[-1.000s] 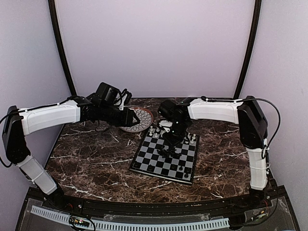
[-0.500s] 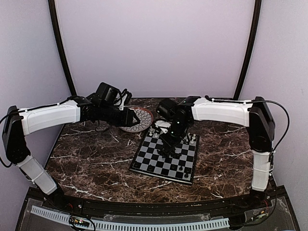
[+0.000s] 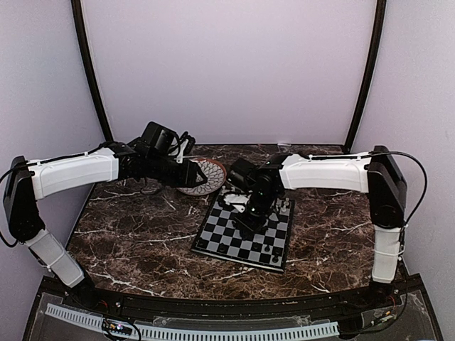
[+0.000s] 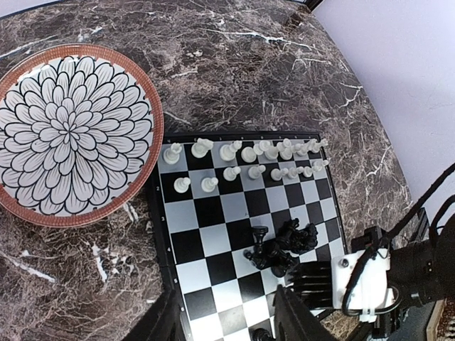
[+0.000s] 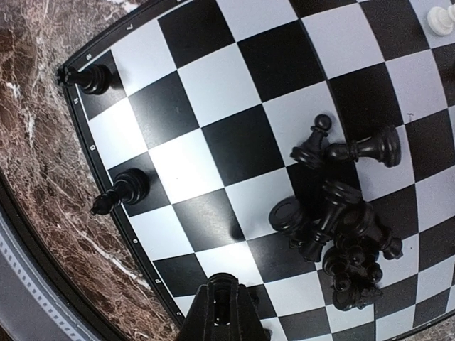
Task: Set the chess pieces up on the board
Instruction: Place the pawn at d7.
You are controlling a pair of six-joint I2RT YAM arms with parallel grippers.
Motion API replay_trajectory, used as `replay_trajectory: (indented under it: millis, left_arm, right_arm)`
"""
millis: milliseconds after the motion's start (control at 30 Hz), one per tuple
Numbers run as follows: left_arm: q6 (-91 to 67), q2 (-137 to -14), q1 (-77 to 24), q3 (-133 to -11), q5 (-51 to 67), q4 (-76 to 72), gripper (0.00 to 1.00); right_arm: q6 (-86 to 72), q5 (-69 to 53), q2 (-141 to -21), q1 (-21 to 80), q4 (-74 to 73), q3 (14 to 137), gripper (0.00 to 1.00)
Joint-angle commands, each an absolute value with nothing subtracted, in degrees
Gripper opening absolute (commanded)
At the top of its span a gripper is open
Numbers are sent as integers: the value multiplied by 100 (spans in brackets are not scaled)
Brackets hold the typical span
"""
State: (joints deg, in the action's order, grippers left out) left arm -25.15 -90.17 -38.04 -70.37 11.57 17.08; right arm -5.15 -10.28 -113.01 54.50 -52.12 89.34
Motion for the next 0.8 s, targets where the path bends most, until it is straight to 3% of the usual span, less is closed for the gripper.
replay_trajectory:
  millis: [0, 767]
  left_arm:
    - [-2530, -8864, -3828, -7086, 1224, 1885, 47]
    - [-2562, -8828, -3827, -7057, 1199, 1907, 47]
  right_arm:
    - [-452, -658, -11539, 5611, -5275, 9141, 0]
    - [-435, -681, -11676, 5696, -5352, 9053, 0]
